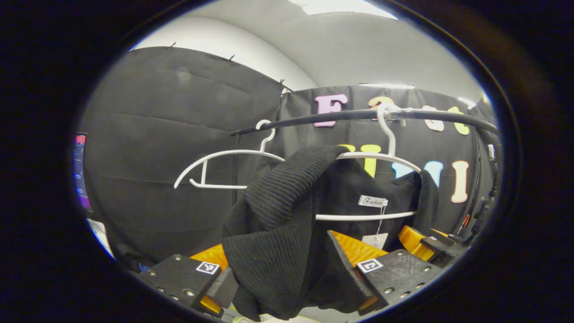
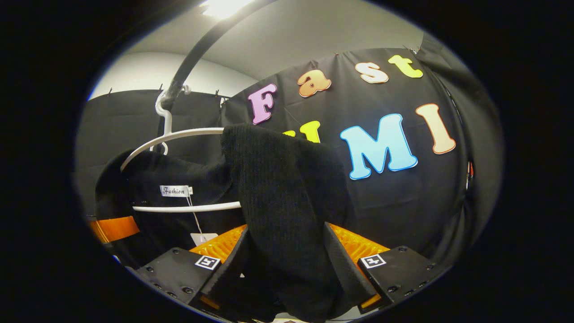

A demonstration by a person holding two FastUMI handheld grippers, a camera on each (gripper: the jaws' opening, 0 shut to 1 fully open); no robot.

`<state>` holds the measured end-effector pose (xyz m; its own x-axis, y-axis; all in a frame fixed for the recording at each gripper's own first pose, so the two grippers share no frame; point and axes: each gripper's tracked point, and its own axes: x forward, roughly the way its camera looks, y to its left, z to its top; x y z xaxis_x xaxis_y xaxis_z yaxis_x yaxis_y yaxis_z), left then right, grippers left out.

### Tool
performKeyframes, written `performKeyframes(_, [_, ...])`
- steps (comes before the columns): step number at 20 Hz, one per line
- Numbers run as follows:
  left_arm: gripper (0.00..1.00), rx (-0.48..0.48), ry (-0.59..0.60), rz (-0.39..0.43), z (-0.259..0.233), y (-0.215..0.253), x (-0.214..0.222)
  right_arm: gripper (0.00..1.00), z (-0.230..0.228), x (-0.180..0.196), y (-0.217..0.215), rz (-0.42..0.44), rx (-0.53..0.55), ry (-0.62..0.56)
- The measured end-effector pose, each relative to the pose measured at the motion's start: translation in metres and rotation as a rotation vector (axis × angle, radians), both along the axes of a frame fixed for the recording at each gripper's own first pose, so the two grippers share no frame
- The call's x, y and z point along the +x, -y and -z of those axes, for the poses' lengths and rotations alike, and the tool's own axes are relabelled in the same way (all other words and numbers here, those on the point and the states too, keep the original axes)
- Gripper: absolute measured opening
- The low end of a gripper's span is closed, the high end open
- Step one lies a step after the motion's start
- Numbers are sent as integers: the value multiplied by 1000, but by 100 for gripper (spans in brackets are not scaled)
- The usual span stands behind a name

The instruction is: Grasp the clothes on the hanger with both hands and then place them into the laundry hamper below.

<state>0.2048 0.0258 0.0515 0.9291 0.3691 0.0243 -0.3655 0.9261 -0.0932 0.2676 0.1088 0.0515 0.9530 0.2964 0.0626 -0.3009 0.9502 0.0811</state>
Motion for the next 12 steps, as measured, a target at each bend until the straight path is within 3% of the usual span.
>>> performKeyframes(2, [86, 7, -13, -16, 3, -4, 3, 92, 2, 5, -5, -12, -9, 0])
performKeyframes(5, [84, 0, -25, -9, 9, -5, 13, 95, 1, 12, -7, -24, -21, 11])
performKeyframes(9, [58, -12, -35, -10, 17, -7, 17, 73, 2, 18, 1, -3, -45, 29])
performKeyframes(11, [26, -15, -31, -52, 18, -15, 9, 35, 1, 18, 8, 14, -52, 35])
performKeyframes(12, [10, -27, -24, -16, 17, -7, 11, 15, -1, 18, 11, 8, -43, 36])
